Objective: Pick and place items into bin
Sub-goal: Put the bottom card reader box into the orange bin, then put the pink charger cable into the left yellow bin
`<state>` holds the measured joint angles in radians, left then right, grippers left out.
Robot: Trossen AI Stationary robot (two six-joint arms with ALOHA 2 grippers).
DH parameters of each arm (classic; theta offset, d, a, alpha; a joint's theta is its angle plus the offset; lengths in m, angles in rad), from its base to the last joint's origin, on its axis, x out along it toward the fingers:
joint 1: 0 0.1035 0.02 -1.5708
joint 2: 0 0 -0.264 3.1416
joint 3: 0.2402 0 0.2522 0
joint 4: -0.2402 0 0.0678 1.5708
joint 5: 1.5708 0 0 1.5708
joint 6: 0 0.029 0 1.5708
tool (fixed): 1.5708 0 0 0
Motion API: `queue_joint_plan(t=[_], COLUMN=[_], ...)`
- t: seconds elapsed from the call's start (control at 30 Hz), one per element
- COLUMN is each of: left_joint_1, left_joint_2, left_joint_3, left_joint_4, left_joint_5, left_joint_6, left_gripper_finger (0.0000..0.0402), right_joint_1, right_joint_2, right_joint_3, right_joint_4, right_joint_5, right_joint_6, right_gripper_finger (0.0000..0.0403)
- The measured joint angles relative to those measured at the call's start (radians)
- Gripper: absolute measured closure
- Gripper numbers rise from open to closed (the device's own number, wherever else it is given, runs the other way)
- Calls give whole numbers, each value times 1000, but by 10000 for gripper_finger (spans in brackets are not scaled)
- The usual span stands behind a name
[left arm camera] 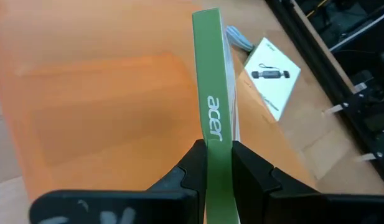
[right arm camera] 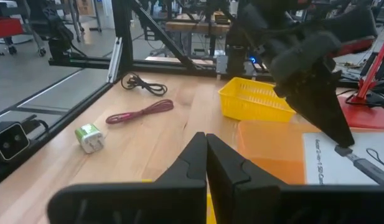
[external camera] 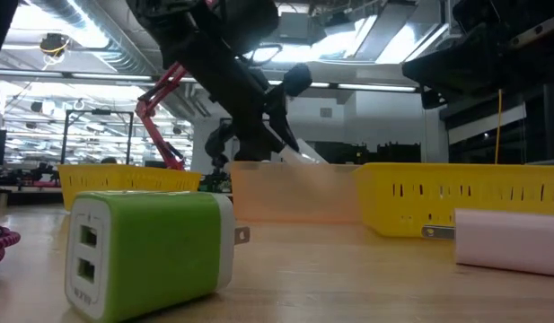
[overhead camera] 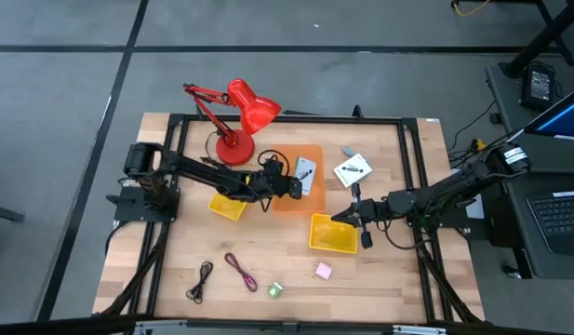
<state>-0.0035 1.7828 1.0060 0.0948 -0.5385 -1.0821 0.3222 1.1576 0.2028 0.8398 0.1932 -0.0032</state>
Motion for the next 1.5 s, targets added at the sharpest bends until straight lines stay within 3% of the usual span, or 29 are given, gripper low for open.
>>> queue_joint_plan(t=[0.67, 1.03, 1.33, 1.5], left_joint_1=[26, 26, 26, 26], left_joint_2=[2, 1, -1, -40], left_joint_3=[0, 0, 0, 0], left_joint_4=[-53, -47, -38, -31], left_joint_5=[65, 63, 50, -38], left_joint_6=[-30, 4, 137, 277], left_gripper_finger=[347, 298, 270, 268], right_joint_1=[0, 0, 0, 0], right_joint_2=[0, 0, 1, 1], right_joint_3=[0, 0, 0, 0], right_joint_4=[-16, -15, -15, -15], right_joint_5=[0, 0, 0, -1], right_joint_6=[2, 3, 30, 51], right_gripper_finger=[403, 403, 403, 403])
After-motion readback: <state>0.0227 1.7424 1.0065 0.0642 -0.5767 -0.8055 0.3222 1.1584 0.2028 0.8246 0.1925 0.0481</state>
